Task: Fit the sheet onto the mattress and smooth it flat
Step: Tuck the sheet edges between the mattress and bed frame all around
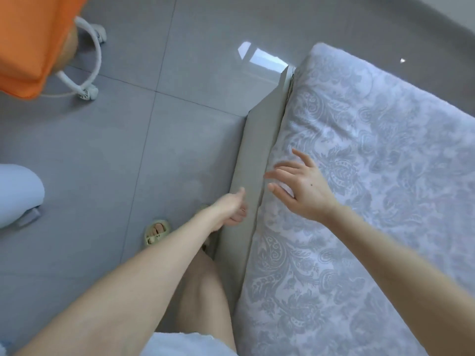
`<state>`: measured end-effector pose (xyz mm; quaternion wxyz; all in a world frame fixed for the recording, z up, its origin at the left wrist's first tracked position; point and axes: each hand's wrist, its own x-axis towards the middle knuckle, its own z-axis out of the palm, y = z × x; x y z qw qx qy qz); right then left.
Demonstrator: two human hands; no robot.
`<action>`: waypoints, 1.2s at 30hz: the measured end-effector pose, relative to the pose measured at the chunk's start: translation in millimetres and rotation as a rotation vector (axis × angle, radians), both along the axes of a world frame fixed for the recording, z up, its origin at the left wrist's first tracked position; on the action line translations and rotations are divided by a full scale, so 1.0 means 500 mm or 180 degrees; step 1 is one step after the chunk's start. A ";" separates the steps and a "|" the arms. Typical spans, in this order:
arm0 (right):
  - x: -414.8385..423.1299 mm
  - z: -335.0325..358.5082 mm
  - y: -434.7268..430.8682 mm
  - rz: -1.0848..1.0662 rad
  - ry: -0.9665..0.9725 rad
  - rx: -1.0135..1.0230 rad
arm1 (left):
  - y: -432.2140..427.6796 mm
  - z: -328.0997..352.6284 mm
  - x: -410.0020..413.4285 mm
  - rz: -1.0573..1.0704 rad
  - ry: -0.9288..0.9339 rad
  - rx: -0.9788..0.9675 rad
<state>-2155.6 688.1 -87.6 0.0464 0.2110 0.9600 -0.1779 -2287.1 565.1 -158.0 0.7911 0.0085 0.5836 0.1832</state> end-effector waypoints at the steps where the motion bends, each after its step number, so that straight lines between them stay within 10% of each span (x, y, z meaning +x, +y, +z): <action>1: 0.002 0.021 0.019 -0.0272 0.0139 0.0053 | 0.043 0.013 -0.032 0.0060 0.0195 0.0160; 15: 0.137 0.140 0.452 -0.3109 0.0055 -0.0109 | 0.673 0.188 -0.105 -0.1109 0.2649 0.1978; 29: 0.258 0.000 0.743 -0.3753 -0.0766 -0.1194 | 0.923 0.023 0.098 -0.2249 0.0987 0.1677; 36: 0.282 -0.098 0.795 -0.2929 -0.1996 -0.1768 | 0.966 -0.054 0.152 -0.2556 0.0199 0.1135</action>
